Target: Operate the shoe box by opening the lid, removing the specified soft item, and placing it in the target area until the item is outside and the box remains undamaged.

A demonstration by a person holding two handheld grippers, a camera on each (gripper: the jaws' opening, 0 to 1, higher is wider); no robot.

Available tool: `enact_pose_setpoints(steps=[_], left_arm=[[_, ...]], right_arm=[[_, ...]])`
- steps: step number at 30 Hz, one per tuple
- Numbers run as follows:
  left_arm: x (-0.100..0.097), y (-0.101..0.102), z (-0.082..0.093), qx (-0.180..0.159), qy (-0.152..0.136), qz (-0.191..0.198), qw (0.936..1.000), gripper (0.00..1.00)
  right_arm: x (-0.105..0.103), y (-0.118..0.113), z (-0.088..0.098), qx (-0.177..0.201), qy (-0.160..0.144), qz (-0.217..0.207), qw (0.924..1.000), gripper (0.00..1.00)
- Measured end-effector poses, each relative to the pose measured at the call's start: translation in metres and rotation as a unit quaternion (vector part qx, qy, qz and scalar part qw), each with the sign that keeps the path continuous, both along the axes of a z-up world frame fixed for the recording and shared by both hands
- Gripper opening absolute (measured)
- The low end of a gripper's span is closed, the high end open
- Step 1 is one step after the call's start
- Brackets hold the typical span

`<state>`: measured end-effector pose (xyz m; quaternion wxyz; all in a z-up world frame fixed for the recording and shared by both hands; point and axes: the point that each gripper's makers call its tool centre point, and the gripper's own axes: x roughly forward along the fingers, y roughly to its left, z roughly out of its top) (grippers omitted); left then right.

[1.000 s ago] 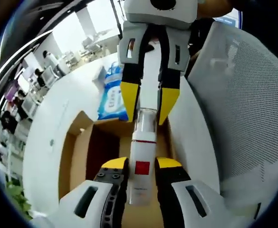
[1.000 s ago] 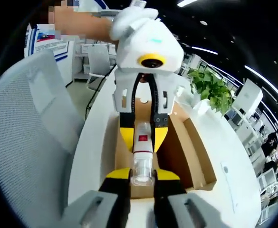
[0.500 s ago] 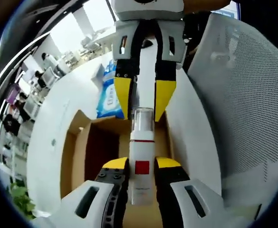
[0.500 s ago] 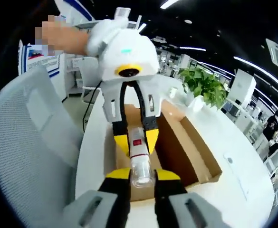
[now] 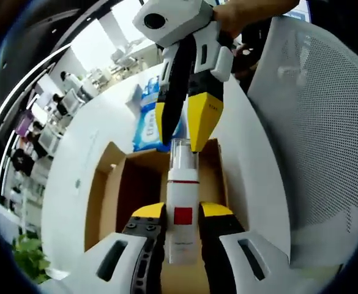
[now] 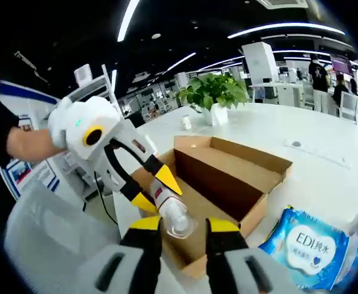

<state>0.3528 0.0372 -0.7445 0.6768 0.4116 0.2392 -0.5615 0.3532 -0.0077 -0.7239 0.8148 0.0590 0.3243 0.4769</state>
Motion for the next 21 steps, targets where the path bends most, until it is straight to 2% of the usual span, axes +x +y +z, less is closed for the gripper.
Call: enact_pose_setpoints(steps=[4, 9, 12, 16, 21], left_arm=[[0.001, -0.005, 0.004, -0.011, -0.007, 0.003, 0.9999, 0.2], [0.002, -0.009, 0.008, -0.021, -0.022, 0.004, 0.9995, 0.2], [0.003, -0.011, 0.011, -0.025, -0.033, 0.006, 0.9991, 0.2], [0.003, -0.012, 0.013, -0.033, -0.041, 0.011, 0.9986, 0.2], [0.003, -0.013, 0.013, -0.035, -0.051, 0.012, 0.998, 0.2]], right_arm=[[0.003, 0.001, -0.001, 0.024, 0.024, -0.022, 0.9992, 0.24], [0.005, 0.004, 0.003, 0.075, 0.078, -0.059, 0.9923, 0.22], [0.006, 0.002, 0.005, 0.085, 0.085, -0.068, 0.9904, 0.22], [0.005, 0.002, 0.005, 0.105, 0.111, -0.078, 0.9852, 0.21], [0.001, 0.002, 0.006, 0.108, 0.12, -0.076, 0.9839, 0.2]])
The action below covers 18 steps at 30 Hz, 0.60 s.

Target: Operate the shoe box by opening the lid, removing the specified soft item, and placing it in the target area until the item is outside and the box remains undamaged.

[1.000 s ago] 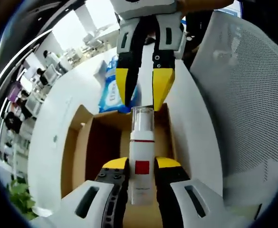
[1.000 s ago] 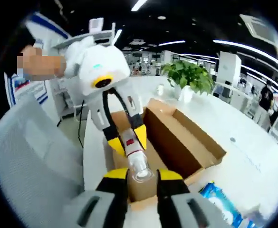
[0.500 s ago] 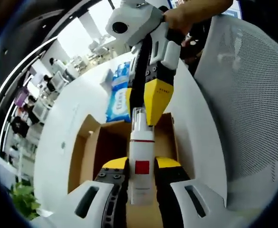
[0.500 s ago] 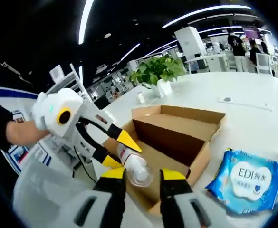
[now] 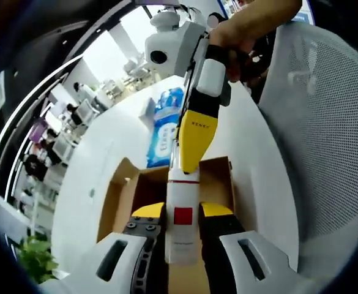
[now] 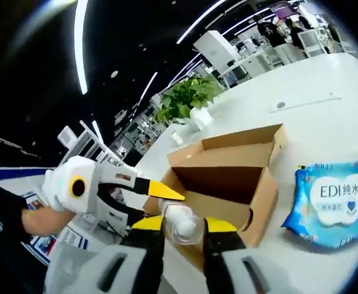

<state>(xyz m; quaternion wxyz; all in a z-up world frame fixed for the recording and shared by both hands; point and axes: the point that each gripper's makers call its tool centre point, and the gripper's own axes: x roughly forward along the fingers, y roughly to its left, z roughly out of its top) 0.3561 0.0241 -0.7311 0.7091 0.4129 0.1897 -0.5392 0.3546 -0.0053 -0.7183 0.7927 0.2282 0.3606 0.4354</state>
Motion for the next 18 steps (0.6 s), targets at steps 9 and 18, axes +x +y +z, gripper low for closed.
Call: enact_pose_setpoints(steps=[9, 18], left_arm=[[0.005, 0.001, -0.002, 0.001, -0.021, 0.009, 0.9997, 0.2], [0.011, -0.008, 0.0, -0.009, -0.036, 0.01, 0.9993, 0.21]], right_arm=[[0.0, 0.002, 0.01, -0.026, -0.033, 0.025, 0.9988, 0.15], [0.005, -0.006, 0.014, -0.035, -0.032, 0.01, 0.9988, 0.14]])
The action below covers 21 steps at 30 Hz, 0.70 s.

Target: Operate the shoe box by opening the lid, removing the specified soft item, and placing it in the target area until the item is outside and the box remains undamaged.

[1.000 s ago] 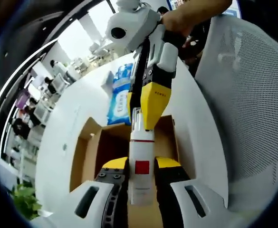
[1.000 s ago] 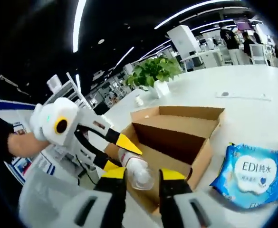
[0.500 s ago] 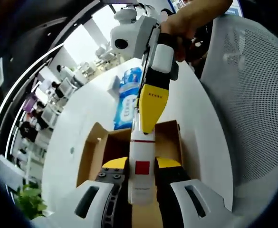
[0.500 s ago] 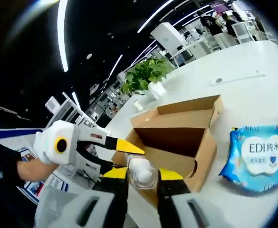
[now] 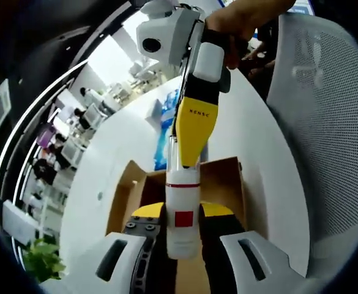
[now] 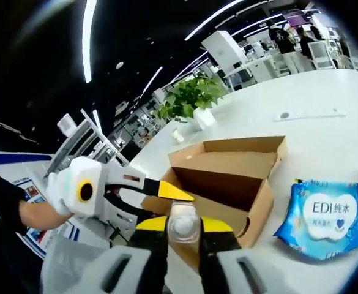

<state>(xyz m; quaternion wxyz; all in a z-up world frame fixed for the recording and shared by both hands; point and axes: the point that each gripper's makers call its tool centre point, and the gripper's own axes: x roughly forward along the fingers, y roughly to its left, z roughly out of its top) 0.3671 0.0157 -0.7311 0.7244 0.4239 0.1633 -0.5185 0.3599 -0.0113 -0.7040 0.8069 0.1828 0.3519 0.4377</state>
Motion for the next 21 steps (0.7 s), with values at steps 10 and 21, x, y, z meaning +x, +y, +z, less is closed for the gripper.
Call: enact_pose_setpoints(steps=[10, 21], left_arm=[[0.003, -0.004, 0.015, -0.041, 0.013, 0.017, 0.9989, 0.27], [0.016, 0.021, 0.039, -0.127, 0.053, 0.127, 0.9824, 0.32]], right_arm=[[0.008, -0.003, 0.012, 0.003, -0.008, -0.003, 1.0, 0.14], [0.028, -0.009, 0.026, -0.016, -0.033, 0.004, 0.9993, 0.14]])
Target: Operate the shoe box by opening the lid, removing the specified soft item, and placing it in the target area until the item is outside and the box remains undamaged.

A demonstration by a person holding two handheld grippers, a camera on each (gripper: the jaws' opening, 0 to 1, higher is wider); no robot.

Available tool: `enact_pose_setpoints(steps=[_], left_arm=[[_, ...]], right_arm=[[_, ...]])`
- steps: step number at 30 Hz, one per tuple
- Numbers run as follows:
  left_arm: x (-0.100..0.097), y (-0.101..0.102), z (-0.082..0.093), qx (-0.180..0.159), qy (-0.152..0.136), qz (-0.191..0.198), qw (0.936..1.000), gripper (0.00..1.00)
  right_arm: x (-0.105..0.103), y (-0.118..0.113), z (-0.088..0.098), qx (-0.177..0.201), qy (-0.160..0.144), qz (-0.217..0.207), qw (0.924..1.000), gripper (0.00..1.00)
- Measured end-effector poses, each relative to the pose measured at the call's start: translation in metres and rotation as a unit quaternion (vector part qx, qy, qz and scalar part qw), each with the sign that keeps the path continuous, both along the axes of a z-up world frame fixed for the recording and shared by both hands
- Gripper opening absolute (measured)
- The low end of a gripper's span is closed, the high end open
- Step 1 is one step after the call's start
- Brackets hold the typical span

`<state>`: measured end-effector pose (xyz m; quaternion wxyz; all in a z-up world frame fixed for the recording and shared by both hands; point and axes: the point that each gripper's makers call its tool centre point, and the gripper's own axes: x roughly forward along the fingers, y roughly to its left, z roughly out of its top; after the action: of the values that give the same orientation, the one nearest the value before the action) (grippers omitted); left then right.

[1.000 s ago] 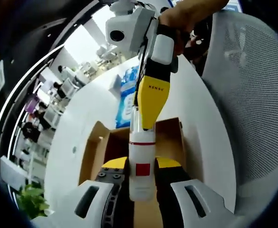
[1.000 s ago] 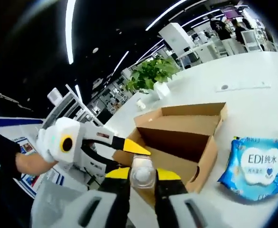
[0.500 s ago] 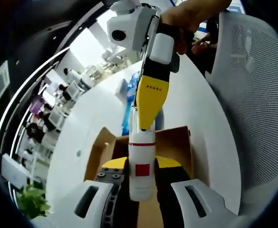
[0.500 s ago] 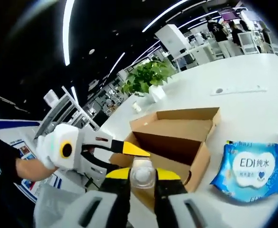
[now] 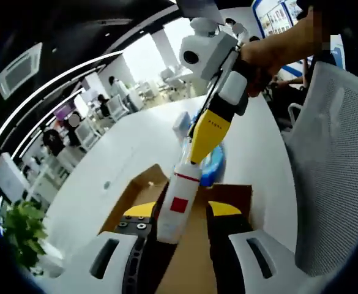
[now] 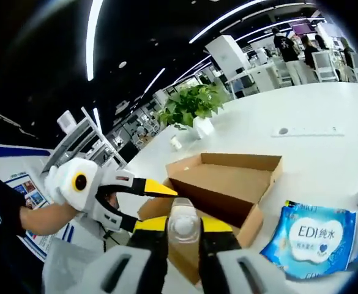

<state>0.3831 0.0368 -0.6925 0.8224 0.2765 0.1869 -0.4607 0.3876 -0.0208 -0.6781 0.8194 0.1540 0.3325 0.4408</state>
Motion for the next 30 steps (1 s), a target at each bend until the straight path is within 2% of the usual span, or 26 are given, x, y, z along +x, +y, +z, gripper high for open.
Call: enact_pose_setpoints(steps=[10, 14, 17, 20, 28, 30], left_arm=[[0.009, 0.051, 0.005, -0.02, 0.013, 0.088, 0.9958, 0.33], [0.011, 0.076, 0.004, -0.028, 0.021, 0.131, 0.9908, 0.31], [0.011, 0.095, 0.001, -0.029, 0.028, 0.166, 0.9854, 0.3], [0.009, 0.114, -0.003, -0.033, 0.037, 0.198, 0.979, 0.28], [-0.003, 0.152, -0.015, -0.038, 0.062, 0.261, 0.9625, 0.25], [-0.008, 0.161, -0.019, -0.047, 0.075, 0.284, 0.9548, 0.25]], right_arm=[[0.022, -0.018, 0.021, -0.04, -0.051, 0.018, 0.9977, 0.14], [0.031, -0.028, 0.025, -0.081, -0.083, 0.035, 0.9926, 0.14], [0.037, -0.034, 0.028, -0.095, -0.089, 0.039, 0.9908, 0.14], [0.047, -0.046, 0.032, -0.128, -0.113, 0.05, 0.9841, 0.14], [0.069, -0.071, 0.035, -0.192, -0.146, 0.074, 0.9676, 0.14], [0.078, -0.082, 0.031, -0.222, -0.16, 0.087, 0.9578, 0.14]])
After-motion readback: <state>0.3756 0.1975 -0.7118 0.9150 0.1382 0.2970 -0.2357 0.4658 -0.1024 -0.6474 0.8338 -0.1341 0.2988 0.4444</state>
